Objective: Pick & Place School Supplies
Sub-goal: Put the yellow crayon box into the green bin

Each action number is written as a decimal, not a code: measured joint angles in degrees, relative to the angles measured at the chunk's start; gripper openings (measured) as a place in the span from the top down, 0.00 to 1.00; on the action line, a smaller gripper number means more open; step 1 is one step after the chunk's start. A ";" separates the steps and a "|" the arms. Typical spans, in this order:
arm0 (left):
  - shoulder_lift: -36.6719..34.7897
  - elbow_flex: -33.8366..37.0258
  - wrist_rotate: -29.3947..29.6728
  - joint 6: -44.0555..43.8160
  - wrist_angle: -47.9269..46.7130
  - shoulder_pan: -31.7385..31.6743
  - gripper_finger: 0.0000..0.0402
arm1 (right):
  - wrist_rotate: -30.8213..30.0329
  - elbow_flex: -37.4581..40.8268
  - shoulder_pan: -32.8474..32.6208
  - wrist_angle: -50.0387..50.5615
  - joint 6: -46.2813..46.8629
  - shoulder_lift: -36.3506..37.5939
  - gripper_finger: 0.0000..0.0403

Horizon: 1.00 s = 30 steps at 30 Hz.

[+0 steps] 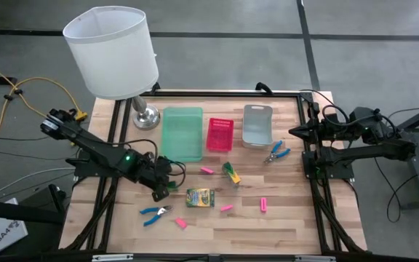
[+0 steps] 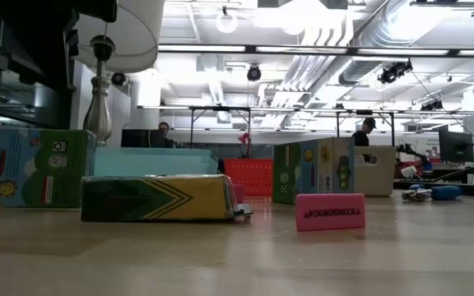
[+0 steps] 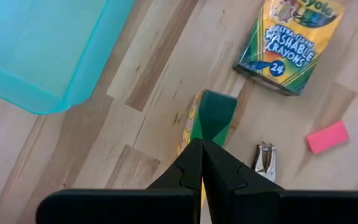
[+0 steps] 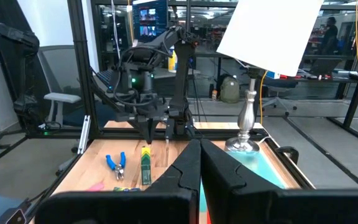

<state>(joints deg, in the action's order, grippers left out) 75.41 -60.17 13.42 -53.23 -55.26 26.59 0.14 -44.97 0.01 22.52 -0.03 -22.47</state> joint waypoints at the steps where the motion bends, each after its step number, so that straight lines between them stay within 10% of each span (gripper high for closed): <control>1: 0.30 -0.01 -0.06 -0.45 0.01 0.00 1.00 | 0.01 0.00 -0.01 0.00 0.01 0.01 1.00; 17: 1.17 -0.01 -0.84 -0.38 -0.01 3.14 0.99 | 0.00 -0.02 -0.02 0.00 0.02 -0.01 1.00; 30: 1.75 0.01 0.23 2.64 0.01 4.57 0.74 | 0.00 -0.02 0.00 0.00 0.02 -0.01 1.00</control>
<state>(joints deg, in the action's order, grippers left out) 77.16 -60.16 13.65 -50.59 -55.24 31.15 0.14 -44.99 0.01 22.52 -0.02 -22.47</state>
